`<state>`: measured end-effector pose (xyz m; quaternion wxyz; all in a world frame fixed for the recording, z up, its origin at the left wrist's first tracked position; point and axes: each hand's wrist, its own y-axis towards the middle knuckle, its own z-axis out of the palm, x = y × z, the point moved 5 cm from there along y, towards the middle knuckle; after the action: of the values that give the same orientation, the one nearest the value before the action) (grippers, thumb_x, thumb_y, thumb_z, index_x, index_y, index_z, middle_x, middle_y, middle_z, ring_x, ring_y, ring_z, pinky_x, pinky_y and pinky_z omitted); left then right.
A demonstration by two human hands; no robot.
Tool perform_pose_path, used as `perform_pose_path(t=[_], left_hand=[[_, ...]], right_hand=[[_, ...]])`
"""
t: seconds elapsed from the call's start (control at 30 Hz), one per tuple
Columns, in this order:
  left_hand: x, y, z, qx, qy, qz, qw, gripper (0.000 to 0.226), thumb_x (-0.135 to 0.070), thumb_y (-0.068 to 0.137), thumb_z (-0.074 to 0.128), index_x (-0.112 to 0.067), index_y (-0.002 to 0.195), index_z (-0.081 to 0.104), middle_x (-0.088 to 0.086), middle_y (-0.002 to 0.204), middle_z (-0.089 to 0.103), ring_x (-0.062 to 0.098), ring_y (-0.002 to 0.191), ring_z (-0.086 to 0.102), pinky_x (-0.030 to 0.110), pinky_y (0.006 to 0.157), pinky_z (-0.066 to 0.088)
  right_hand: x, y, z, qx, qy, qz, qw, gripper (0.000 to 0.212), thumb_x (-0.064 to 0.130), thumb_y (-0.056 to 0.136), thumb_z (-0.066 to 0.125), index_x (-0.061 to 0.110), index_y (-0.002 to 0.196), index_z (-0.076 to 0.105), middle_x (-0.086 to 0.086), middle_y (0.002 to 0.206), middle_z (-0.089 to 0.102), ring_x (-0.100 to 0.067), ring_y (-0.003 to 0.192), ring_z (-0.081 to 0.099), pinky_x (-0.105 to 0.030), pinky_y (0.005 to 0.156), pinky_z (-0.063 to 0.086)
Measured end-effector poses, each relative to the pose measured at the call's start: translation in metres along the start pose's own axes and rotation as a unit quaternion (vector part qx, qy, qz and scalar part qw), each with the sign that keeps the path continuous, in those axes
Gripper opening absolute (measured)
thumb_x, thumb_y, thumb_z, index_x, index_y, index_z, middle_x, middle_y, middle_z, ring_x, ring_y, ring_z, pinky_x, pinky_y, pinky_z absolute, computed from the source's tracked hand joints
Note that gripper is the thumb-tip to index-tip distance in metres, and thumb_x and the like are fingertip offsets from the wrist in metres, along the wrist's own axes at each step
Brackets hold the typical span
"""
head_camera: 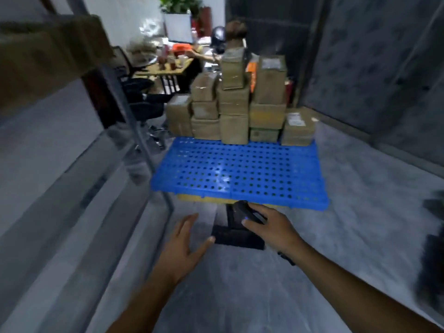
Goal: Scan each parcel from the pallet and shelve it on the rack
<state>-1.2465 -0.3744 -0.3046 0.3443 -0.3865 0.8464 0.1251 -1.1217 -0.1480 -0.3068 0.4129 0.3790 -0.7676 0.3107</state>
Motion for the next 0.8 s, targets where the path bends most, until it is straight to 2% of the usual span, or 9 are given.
perform_pose_path(t=[0.03,0.13,0.17,0.3,0.4,0.47,0.6,0.73,0.8], left_hand=[[-0.013,0.018,0.016,0.018,-0.007,0.012,1.000,0.087,-0.065,0.083,0.058,-0.016,0.153,0.043,-0.004,0.155,0.039,0.016,0.141,0.044,0.022,0.114,0.032],[-0.045,0.072,0.065,0.055,-0.003,0.046,0.997,0.079,-0.052,0.089,0.070,-0.011,0.151,0.045,0.004,0.153,0.044,0.018,0.142,0.041,0.024,0.116,0.029],[-0.053,0.089,0.081,0.072,-0.006,0.056,0.996,0.077,-0.052,0.090,0.072,-0.011,0.150,0.046,0.003,0.152,0.045,0.018,0.141,0.042,0.026,0.116,0.030],[-0.076,0.164,0.143,0.125,-0.012,0.084,0.989,0.080,-0.064,0.090,0.061,-0.018,0.152,0.044,0.000,0.156,0.040,0.020,0.144,0.041,0.036,0.117,0.037],[-0.092,0.230,0.186,0.152,-0.014,0.098,0.983,0.074,-0.058,0.095,0.060,-0.025,0.157,0.035,-0.007,0.160,0.033,0.013,0.147,0.035,0.024,0.113,0.031],[-0.110,0.276,0.205,0.176,-0.020,0.103,0.979,0.076,-0.063,0.094,0.057,-0.029,0.158,0.032,-0.011,0.161,0.030,0.011,0.149,0.031,0.025,0.115,0.030],[-0.170,0.376,0.232,0.204,-0.031,0.155,0.966,0.079,-0.072,0.091,0.050,-0.032,0.157,0.033,-0.011,0.164,0.027,0.011,0.149,0.029,0.031,0.118,0.030],[-0.233,0.467,0.265,0.212,0.002,0.191,0.958,0.072,-0.057,0.099,0.056,-0.024,0.158,0.032,-0.003,0.164,0.026,0.018,0.148,0.030,0.035,0.117,0.031],[-0.256,0.505,0.282,0.193,0.013,0.197,0.961,0.069,-0.048,0.100,0.061,-0.017,0.156,0.036,0.004,0.162,0.028,0.024,0.148,0.033,0.038,0.116,0.035]], right_hand=[[-0.016,0.002,-0.019,-0.023,0.011,0.017,1.000,0.065,0.042,0.089,0.073,0.028,0.147,0.049,0.013,0.144,0.049,-0.011,0.133,0.048,-0.002,0.086,0.037],[-0.062,0.011,-0.070,-0.082,0.029,0.063,0.994,0.067,0.045,0.086,0.075,0.028,0.146,0.051,0.010,0.142,0.053,-0.012,0.130,0.051,-0.027,0.103,0.043],[-0.076,0.015,-0.083,-0.091,0.030,0.077,0.992,0.067,0.044,0.085,0.076,0.027,0.146,0.051,0.011,0.140,0.054,-0.012,0.128,0.052,-0.029,0.104,0.044],[-0.120,0.050,-0.129,-0.109,-0.004,0.119,0.987,0.064,0.045,0.086,0.075,0.029,0.144,0.052,0.018,0.123,0.058,-0.002,0.109,0.057,-0.014,0.087,0.044],[-0.141,0.091,-0.164,-0.122,-0.020,0.145,0.982,0.058,0.045,0.087,0.074,0.035,0.141,0.054,0.017,0.121,0.061,0.001,0.102,0.058,-0.006,0.077,0.042],[-0.145,0.119,-0.188,-0.129,-0.020,0.167,0.977,0.056,0.044,0.087,0.074,0.036,0.140,0.056,0.017,0.115,0.064,0.004,0.093,0.061,-0.005,0.070,0.044],[-0.149,0.177,-0.246,-0.130,-0.070,0.164,0.975,0.056,0.043,0.085,0.076,0.036,0.138,0.058,0.007,0.097,0.071,0.001,0.079,0.066,-0.021,0.069,0.051],[-0.158,0.224,-0.305,-0.137,-0.087,0.163,0.973,0.059,0.046,0.087,0.072,0.038,0.143,0.052,0.001,0.108,0.069,-0.004,0.084,0.066,-0.023,0.072,0.052],[-0.164,0.250,-0.330,-0.141,-0.089,0.150,0.975,0.059,0.045,0.089,0.070,0.034,0.144,0.051,-0.003,0.110,0.071,-0.012,0.089,0.068,-0.032,0.078,0.055]])
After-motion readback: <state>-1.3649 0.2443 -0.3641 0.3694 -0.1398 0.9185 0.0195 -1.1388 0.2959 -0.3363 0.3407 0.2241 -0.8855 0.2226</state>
